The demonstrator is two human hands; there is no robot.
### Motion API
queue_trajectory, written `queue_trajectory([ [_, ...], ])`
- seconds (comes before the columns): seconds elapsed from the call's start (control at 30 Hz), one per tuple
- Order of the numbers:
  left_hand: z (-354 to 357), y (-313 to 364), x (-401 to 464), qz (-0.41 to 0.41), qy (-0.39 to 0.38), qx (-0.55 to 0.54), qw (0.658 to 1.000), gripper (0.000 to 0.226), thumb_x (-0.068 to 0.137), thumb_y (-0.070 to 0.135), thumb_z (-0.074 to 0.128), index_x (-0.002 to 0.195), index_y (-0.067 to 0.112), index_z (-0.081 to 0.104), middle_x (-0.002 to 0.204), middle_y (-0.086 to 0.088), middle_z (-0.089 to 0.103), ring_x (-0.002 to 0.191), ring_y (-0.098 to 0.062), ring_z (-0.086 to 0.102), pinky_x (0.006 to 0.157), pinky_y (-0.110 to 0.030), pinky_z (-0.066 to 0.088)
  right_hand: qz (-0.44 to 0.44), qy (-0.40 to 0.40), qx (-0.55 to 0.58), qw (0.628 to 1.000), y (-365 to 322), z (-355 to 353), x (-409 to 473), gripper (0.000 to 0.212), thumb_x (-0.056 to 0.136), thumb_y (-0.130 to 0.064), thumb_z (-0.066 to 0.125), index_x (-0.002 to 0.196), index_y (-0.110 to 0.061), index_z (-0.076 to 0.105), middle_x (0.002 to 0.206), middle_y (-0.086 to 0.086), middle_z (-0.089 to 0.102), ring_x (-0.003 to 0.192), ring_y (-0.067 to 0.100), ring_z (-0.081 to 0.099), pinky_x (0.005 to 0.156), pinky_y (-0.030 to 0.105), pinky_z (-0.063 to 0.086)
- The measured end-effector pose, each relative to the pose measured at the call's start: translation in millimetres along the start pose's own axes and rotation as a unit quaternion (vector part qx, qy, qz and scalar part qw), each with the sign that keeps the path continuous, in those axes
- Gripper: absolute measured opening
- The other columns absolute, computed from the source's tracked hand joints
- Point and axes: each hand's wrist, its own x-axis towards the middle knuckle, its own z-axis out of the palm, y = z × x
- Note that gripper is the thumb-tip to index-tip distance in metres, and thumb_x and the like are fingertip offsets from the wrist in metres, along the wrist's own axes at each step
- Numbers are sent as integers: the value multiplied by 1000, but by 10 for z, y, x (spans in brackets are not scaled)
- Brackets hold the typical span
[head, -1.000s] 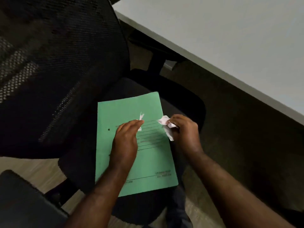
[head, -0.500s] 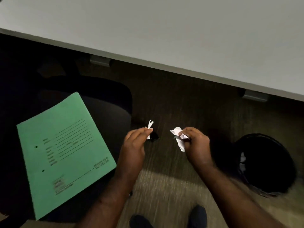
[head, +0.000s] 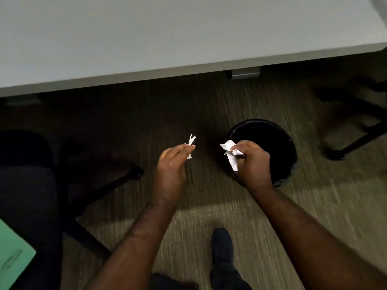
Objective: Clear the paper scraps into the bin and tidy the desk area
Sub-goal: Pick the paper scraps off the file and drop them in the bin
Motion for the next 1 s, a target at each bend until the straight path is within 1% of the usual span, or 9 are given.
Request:
queue_trajectory([
  [0.13,570,374,93,33,-43,-33,998,44,78,-21,51,112,2,68,112,-13,68,106,-28,60,94,-28,44,74,44,-9,996,466,-349,-27,9,68,6,60,65,4,68,74,17,69,72,25,64,66,18,41],
  [0.33,1402,786,124,65,-108,-83,989,40,78,-18,53,109,2,69,111,-14,68,105,-28,61,93,-29,45,176,108,-13,978,1054,-737,-4,13,71,15,65,76,6,72,83,21,70,80,32,65,67,1,34],
  [0.4,1614,902,212,65,-140,-102,983,39,79,-18,54,110,0,69,111,-15,68,105,-28,63,95,-25,46,188,95,-27,977,1180,-810,72,13,74,12,64,81,5,73,87,22,70,83,33,65,66,8,32],
  [0.5,1878,1054,406,64,-186,-109,974,48,80,-18,51,123,-1,59,125,-16,60,117,-25,57,99,-7,31,199,60,-36,978,1313,-905,202,19,80,7,62,95,3,72,100,22,68,96,34,63,77,17,34],
  [0.67,2069,1140,749,12,-252,-122,960,66,88,-6,51,146,20,33,141,-3,47,124,-17,49,103,-21,36,206,-5,7,978,1339,-1024,256,46,85,-4,61,129,-9,54,129,14,54,117,24,51,96,18,32],
  [0.77,2045,1140,840,-35,-258,-180,949,68,90,-8,46,147,25,29,132,5,48,116,-10,53,100,-28,43,197,10,38,980,1287,-1067,223,48,83,2,57,131,-8,53,135,11,51,123,22,48,105,34,39],
  [0.83,2006,1124,877,-59,-269,-228,934,71,90,-14,40,147,25,27,143,4,43,120,-8,50,100,-28,45,202,19,49,978,1248,-1073,206,47,84,4,55,129,-9,54,136,8,50,124,20,47,105,39,41],
  [0.93,1955,1109,907,-77,-293,-292,907,71,90,-17,35,146,27,29,148,7,38,126,-6,44,94,-22,47,202,18,49,978,1202,-1067,190,46,84,3,53,128,-11,55,138,6,48,126,18,45,106,43,41],
  [1.0,1915,1098,921,-62,-292,-284,911,70,89,-18,36,143,27,36,146,10,41,129,-4,42,94,-16,45,195,18,44,980,1171,-1043,176,45,84,3,53,128,-11,56,140,7,48,129,17,43,109,39,38],
])
